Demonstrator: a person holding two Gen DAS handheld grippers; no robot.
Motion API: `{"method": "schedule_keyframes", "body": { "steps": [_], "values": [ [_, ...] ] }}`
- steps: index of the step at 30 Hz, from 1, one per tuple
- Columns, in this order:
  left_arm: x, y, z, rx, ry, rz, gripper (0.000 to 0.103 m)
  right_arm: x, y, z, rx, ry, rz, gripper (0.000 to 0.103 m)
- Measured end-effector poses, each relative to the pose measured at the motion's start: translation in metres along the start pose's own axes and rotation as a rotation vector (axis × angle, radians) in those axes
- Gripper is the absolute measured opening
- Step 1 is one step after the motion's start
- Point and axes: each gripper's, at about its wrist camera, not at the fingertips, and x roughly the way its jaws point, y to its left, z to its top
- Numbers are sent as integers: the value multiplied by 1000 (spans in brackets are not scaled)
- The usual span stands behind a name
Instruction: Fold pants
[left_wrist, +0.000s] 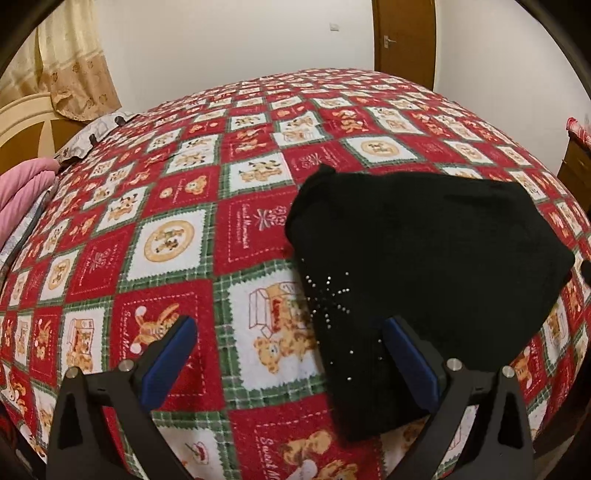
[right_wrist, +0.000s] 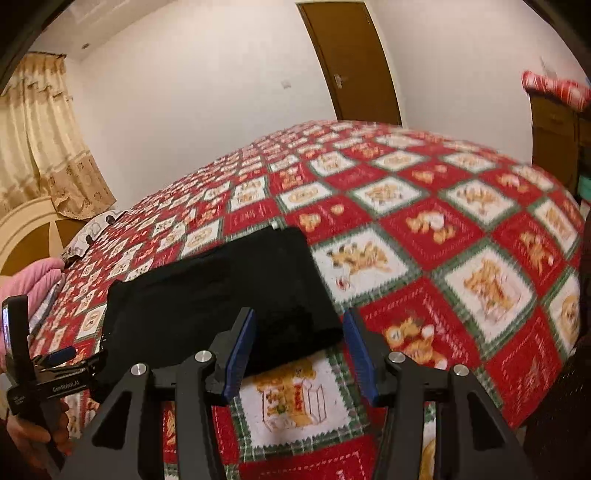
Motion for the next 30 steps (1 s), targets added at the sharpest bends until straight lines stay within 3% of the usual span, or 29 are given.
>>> {"method": "schedule_keyframes", "body": {
  "steps": [7,11,13,18,30],
  "values": [
    [-4,-6,-8,33,-15,38,103,33,-3,-13,-14,91,-31,52],
    [-3,-2,-10,3,0,29,103,37,-21,-15,80,120,0,66],
    [-4,-2,-11,-1,0,24,103,37,-25,-16,93,131,7,66],
    [-6,-5,-9,20,1,36,103,35,-14,-19,17,154,-45,67],
    [-19,-2,-3,15,-22,17,103,-10,-9,-3,68,19,-7,68]
  ]
}}
